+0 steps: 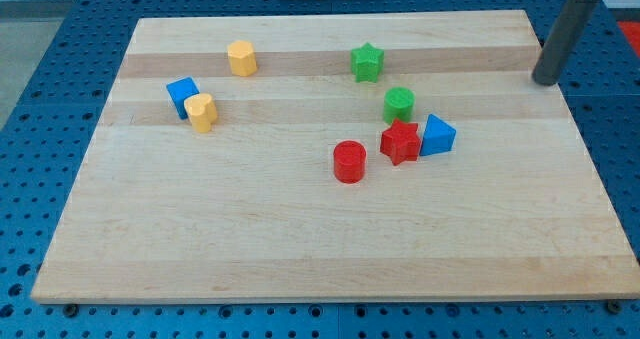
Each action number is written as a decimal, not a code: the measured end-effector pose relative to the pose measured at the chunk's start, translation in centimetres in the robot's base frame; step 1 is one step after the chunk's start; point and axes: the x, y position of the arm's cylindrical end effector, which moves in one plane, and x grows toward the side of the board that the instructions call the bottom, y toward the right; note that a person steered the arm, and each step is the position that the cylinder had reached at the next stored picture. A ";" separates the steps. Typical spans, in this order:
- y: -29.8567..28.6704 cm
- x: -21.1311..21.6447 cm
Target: Point your arm at blue triangle
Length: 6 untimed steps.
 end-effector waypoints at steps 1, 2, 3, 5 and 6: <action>-2.3 2.1; -5.7 3.7; -7.4 4.3; -9.5 4.3; -11.6 4.5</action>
